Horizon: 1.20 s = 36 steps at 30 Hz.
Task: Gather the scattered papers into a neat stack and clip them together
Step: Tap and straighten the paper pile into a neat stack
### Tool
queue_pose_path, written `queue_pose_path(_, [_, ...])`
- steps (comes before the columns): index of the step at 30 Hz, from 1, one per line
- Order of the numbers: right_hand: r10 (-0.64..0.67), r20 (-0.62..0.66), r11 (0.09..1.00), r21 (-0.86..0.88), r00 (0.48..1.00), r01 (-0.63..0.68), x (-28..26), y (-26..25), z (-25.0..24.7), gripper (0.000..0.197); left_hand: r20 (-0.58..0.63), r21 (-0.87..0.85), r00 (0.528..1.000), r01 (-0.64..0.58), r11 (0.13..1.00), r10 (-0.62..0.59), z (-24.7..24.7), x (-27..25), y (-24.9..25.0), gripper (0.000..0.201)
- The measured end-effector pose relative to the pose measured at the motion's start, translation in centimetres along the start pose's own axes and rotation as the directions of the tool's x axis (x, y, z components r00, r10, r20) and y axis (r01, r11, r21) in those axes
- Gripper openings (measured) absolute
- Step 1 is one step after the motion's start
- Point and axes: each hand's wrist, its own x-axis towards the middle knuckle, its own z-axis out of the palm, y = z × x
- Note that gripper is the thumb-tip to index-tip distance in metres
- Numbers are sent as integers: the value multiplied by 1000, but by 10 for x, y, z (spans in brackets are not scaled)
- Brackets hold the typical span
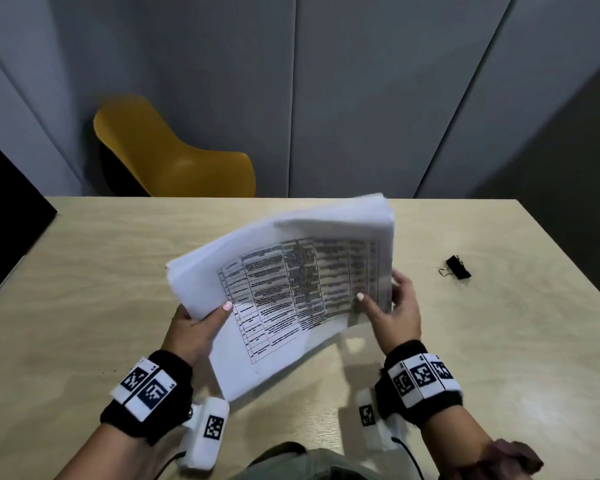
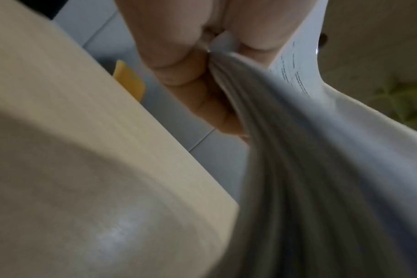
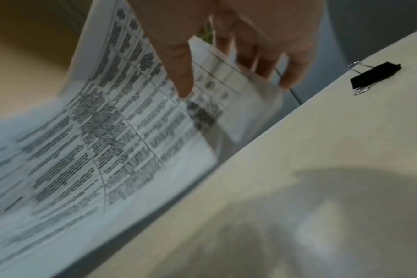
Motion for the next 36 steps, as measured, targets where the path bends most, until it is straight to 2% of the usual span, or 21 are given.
queue_pose_path(2, [124,-58,990,68,991,-120,4,-6,0,91,40,-146,999,25,989,-20,4,-2,0,18])
queue_pose_path(4, [275,96,890,351,957,-291,0,-16,7,107,92,-318,994,81,944,-54,13,-5,1,23])
queue_pose_path(5, [298,226,795,479,928,-372,-4,-22,13,100,113,-385,991,112,916,-74,17,-5,0,24])
queue_pose_path(7, [276,411,647,589,869,-484,-12,-34,24,60,161,-477,980,181,860,-117,26,-10,2,27])
queue_pose_path(9, [234,456,615,614,859,-494,-13,-37,30,34,207,-504,970,217,836,-127,30,-16,-2,14])
queue_pose_path(10, [231,453,618,615,861,-490,-12,-38,32,24,232,-507,964,231,831,-126,30,-18,-5,34])
queue_pose_path(12, [222,422,632,624,879,-459,-8,-37,30,16,279,-484,948,279,829,-157,26,-18,-12,85])
queue_pose_path(13, [195,414,643,630,889,-434,-7,-36,27,23,290,-491,945,283,824,-152,23,-17,-13,92])
queue_pose_path(14, [160,418,665,624,894,-410,-6,-35,23,32,305,-515,942,286,808,-138,16,-14,-13,85])
queue_pose_path(16, [91,436,708,604,896,-366,-5,-33,12,44,309,-559,942,290,777,-129,-2,-4,-10,51])
queue_pose_path(17, [66,454,728,587,889,-354,-3,-32,6,46,322,-560,942,274,782,-99,-11,1,-5,46])
queue_pose_path(20, [33,482,825,482,875,-297,2,-33,-6,26,471,-417,882,229,880,-6,-35,14,9,79])
queue_pose_path(22, [24,457,896,383,889,-222,1,-35,-2,14,526,-311,850,172,935,18,-34,15,24,81])
queue_pose_path(24, [-40,441,959,270,897,-91,-6,-36,10,7,450,-155,891,11,988,61,-20,13,35,73])
queue_pose_path(25, [-80,432,973,231,899,-25,-10,-35,15,2,371,-71,923,-78,994,99,-12,13,39,57])
queue_pose_path(27, [-152,358,974,213,921,77,-15,-35,24,13,234,15,950,-215,976,206,0,9,42,20])
queue_pose_path(29, [-219,259,952,269,941,148,-15,-38,28,28,190,68,942,-293,954,276,8,5,43,21])
queue_pose_path(31, [-266,214,939,279,940,202,-14,-40,30,23,192,70,926,-344,937,325,12,1,47,15])
queue_pose_path(33, [-272,215,938,279,938,207,-14,-41,27,18,234,54,899,-393,918,371,14,0,49,18])
queue_pose_path(34, [-265,218,935,298,939,195,-13,-43,24,22,255,36,884,-413,910,392,14,0,51,17])
queue_pose_path(36, [-273,210,917,353,939,188,-9,-48,17,37,253,-7,845,-485,875,471,12,0,55,31])
